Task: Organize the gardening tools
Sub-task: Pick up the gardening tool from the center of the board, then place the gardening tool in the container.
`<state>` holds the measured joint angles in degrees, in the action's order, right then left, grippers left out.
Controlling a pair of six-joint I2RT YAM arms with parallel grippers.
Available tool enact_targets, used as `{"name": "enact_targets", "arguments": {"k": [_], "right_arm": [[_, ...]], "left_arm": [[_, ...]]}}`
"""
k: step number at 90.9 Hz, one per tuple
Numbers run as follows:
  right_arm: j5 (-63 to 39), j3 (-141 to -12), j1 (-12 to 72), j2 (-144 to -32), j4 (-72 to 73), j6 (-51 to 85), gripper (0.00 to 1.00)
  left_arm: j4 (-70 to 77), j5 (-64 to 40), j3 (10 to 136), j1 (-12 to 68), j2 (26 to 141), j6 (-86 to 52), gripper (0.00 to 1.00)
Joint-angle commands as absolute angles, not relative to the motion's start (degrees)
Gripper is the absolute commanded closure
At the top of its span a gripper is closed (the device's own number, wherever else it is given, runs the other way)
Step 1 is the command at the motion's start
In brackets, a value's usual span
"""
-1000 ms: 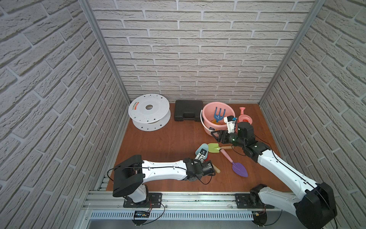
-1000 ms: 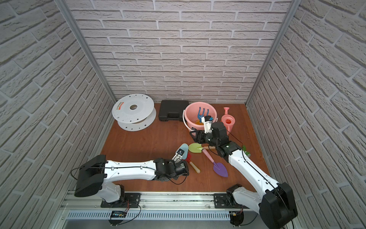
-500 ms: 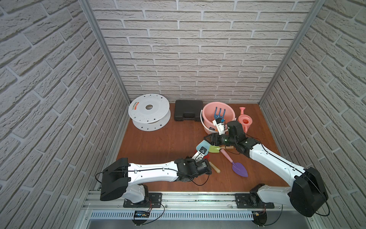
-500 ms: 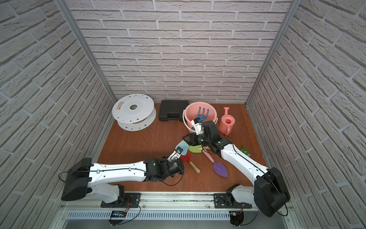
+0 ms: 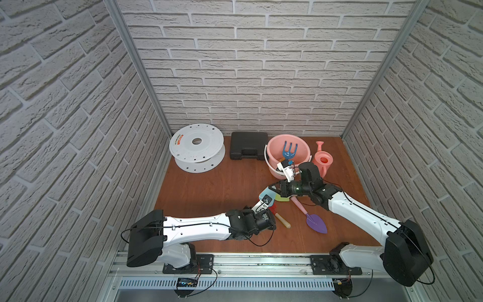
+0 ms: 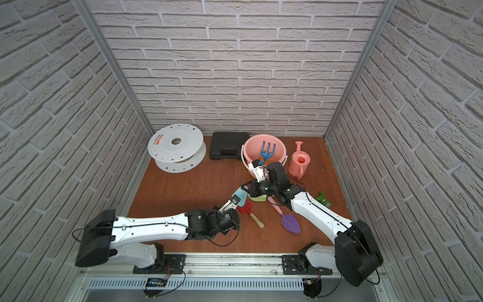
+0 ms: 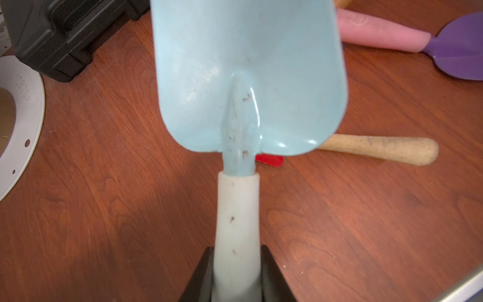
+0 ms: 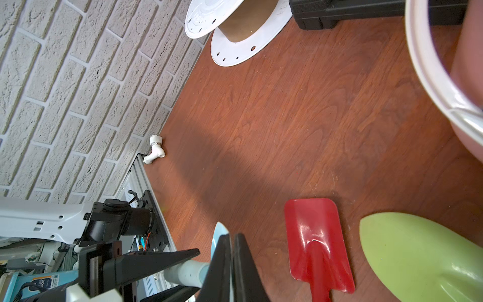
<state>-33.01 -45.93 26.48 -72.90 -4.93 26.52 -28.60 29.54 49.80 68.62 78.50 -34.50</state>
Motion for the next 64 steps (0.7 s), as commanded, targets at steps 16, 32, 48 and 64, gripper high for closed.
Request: {"name": "enact_targets", "arguments": {"k": [16, 32, 48, 64], "right_arm": [[-28.4, -48.7, 27.2, -66.8, -8.2, 26.2, 0.97], [-16.3, -55.8, 27.1, -62.7, -15.7, 22.5, 0.97], [1.1, -62.8, 27.0, -59.7, -19.7, 16.8, 0.97], [17.9, -65.2, 26.3, -59.3, -14.7, 10.7, 0.97]], "left_arm": [[-21.3, 29.3, 47.8, 66.8, 74.4, -32.7, 0.60], [-19.4, 30.2, 45.5, 66.1, 68.1, -32.8, 0.02], [-17.5, 29.9, 41.8, 64.4, 62.5, -33.4, 0.02], [-16.0, 29.8, 38.6, 63.2, 60.0, -34.3, 0.02]]}}
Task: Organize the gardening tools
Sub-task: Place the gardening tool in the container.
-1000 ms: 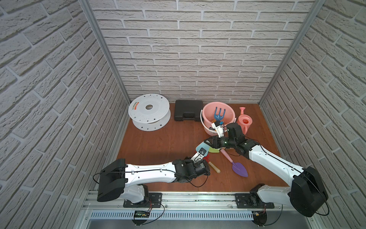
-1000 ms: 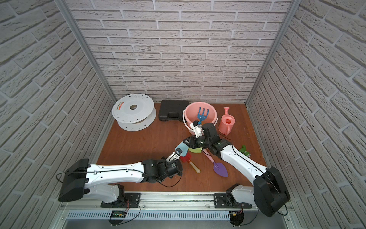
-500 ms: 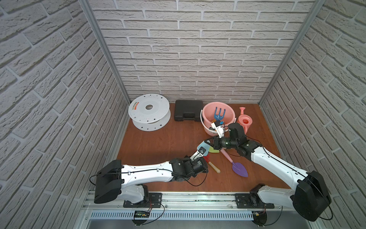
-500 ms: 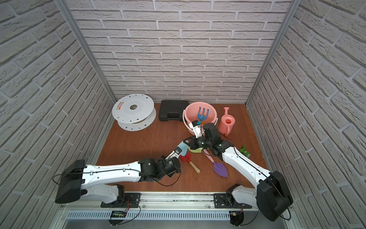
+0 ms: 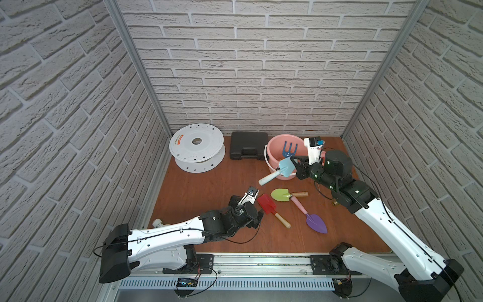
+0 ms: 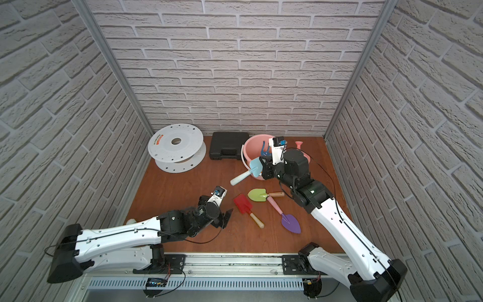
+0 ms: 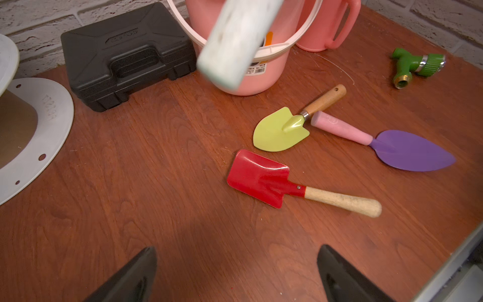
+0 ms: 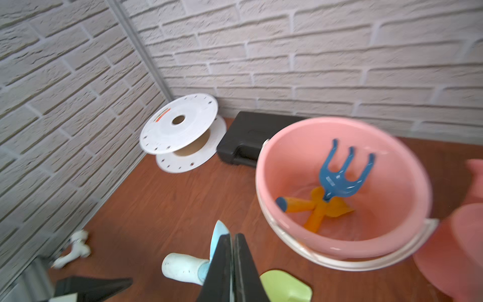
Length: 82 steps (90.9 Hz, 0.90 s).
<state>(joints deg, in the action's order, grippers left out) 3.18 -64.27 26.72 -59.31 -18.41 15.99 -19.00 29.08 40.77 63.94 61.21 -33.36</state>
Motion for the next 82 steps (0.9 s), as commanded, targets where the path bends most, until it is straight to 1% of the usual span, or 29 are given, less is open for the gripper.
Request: {"name": "enact_targets", "arguments": {"k": [1, 13, 25, 36, 48, 63, 66, 70, 75, 76, 78, 82], "right_arm": [[18.3, -65.1, 26.3, -59.4, -14.0, 10.3, 0.97], [25.5, -65.0, 26.4, -62.5, -5.2, 4.5, 0.97], [32.6, -70.9, 26.3, -70.5, -4.1, -3.4, 0.97], [36.1, -74.6, 26.2, -77.7, -2.1, -10.5, 0.97], [35.6, -78.6, 24.8, -84.4, -4.6, -12.6, 0.97], [34.0, -82.3, 22.8, -91.2, -10.5, -10.3, 0.97], [33.4, -82.6, 22.6, -91.9, -11.9, -9.5, 0.92], [32.9, -83.0, 22.4, -92.3, -13.3, -8.5, 0.81], [32.7, -83.3, 22.4, -92.0, -15.1, -6.9, 0.52], [32.6, -83.4, 22.4, -91.9, -15.6, -6.4, 0.48], [32.0, -83.5, 22.4, -91.4, -16.2, -5.4, 0.44], [30.4, -83.5, 22.4, -90.1, -17.7, -4.0, 0.43]], "left_arm": [[-15.9, 29.9, 38.5, 63.2, 59.9, -34.4, 0.02], [-15.0, 29.8, 36.6, 61.9, 59.5, -35.1, 0.02], [-14.8, 29.4, 35.2, 60.2, 59.4, -36.3, 0.02], [-14.0, 27.8, 34.0, 58.7, 59.3, -36.6, 0.02], [-13.4, 26.2, 33.5, 57.1, 59.2, -36.6, 0.02], [-14.1, 25.2, 33.3, 56.1, 58.9, -36.4, 0.02], [-14.1, 25.0, 33.2, 55.9, 58.8, -36.4, 0.02], [-14.1, 24.9, 33.0, 55.7, 58.7, -36.3, 0.02], [-14.0, 24.7, 32.7, 55.6, 58.5, -36.4, 0.02], [-13.9, 24.7, 32.6, 55.6, 58.5, -36.4, 0.02], [-13.9, 24.7, 32.5, 55.4, 58.5, -36.4, 0.02], [-13.9, 24.5, 32.4, 55.2, 58.5, -36.6, 0.02]]}}
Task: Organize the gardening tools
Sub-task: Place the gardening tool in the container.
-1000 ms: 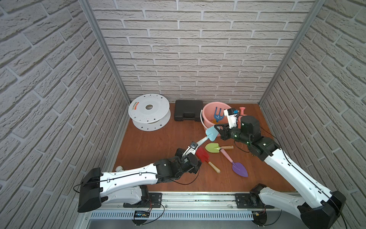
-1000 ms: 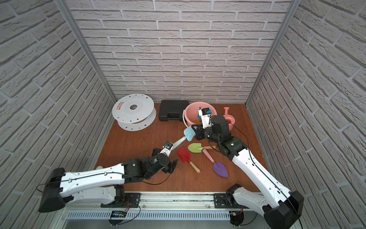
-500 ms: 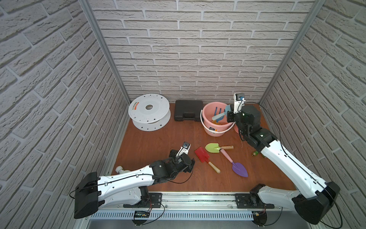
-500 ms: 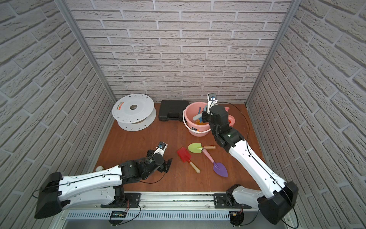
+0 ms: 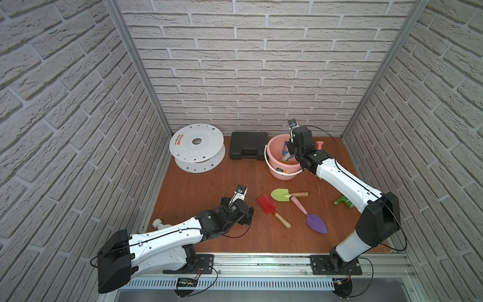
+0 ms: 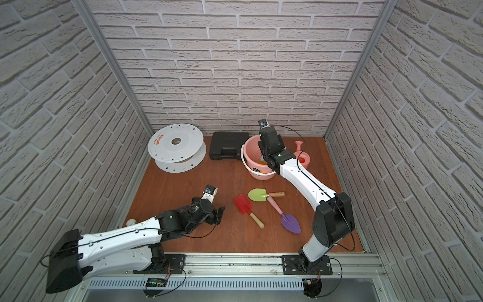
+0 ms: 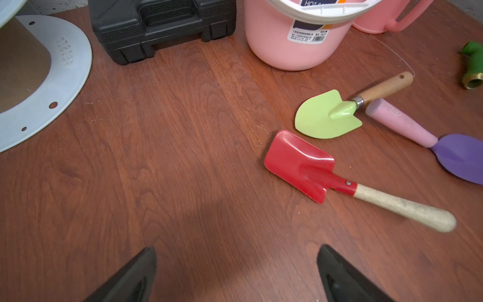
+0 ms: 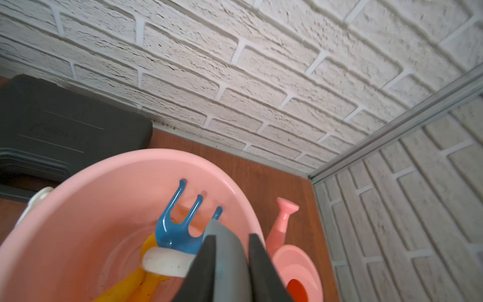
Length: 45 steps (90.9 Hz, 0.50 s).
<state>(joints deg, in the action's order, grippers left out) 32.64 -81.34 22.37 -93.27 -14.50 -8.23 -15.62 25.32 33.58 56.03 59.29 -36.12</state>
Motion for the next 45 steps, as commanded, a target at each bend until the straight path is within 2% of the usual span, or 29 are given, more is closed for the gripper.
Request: {"name": "enact_targets", "arguments": {"k": [1, 28, 45], "right_arm": [[29.6, -83.4, 22.5, -89.8, -18.1, -3.7, 0.42], [10.8, -81.0, 24.4, -80.2, -30.1, 7.8, 0.42], [4.3, -71.6, 29.9, -76.1, -35.0, 11.4, 0.42]], "left_arm": [[-13.8, 24.4, 32.4, 55.1, 58.5, -36.6, 0.02], [-15.3, 22.8, 31.5, 51.8, 57.8, -39.5, 0.02], [-15.0, 21.3, 30.6, 49.8, 56.8, -40.6, 0.02]]}}
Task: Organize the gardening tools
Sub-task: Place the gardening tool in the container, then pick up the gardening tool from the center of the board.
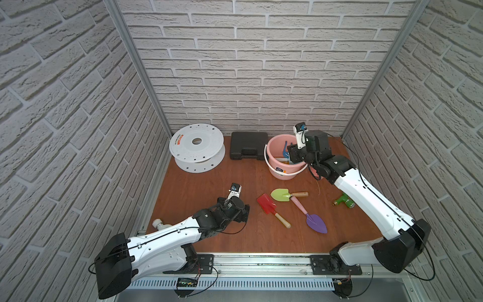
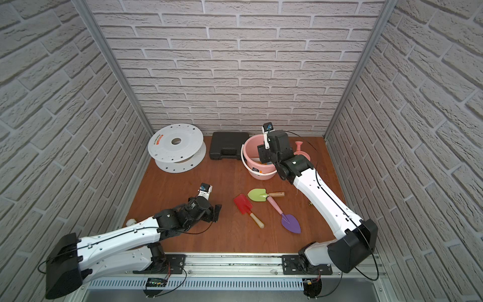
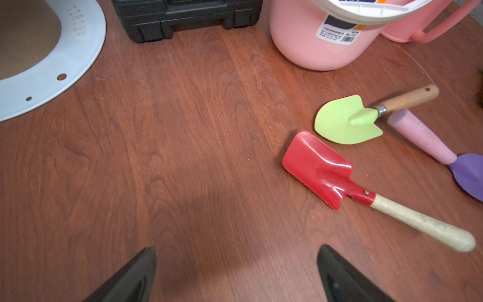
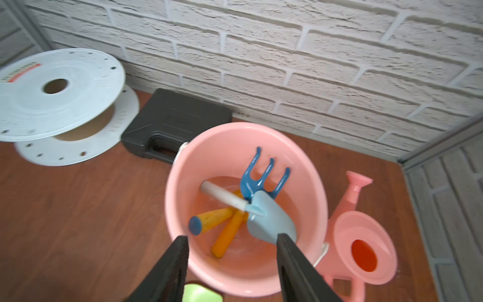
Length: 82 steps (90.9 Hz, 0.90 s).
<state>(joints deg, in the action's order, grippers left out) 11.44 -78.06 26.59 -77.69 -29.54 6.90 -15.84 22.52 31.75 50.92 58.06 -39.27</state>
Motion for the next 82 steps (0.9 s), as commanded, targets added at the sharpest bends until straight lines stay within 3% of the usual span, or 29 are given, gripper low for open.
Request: {"name": "enact_targets", "arguments": {"k": [1, 24, 56, 76, 82], "right_arm": [[4.1, -70.8, 30.2, -75.9, -35.0, 11.6, 0.42], [1.3, -54.4, 37.8, -74.4, -33.0, 16.4, 0.42], [1.4, -45.4, 45.4, -82.0, -28.8, 22.8, 0.43], [2.4, -42.3, 47.5, -84.1, -26.4, 23.5, 0.51], [3.0, -41.4, 47.7, -84.3, -25.4, 23.4, 0.62]], "left_arm": [[-14.9, 21.3, 30.5, 49.7, 56.7, -40.6, 0.02], [-14.6, 18.4, 30.4, 48.2, 56.6, -41.0, 0.02], [-13.7, 16.7, 30.2, 47.8, 57.1, -42.4, 0.02], [-12.8, 14.9, 30.8, 47.8, 57.9, -43.6, 0.03], [-12.5, 13.8, 31.2, 47.4, 58.3, -44.2, 0.05]]}}
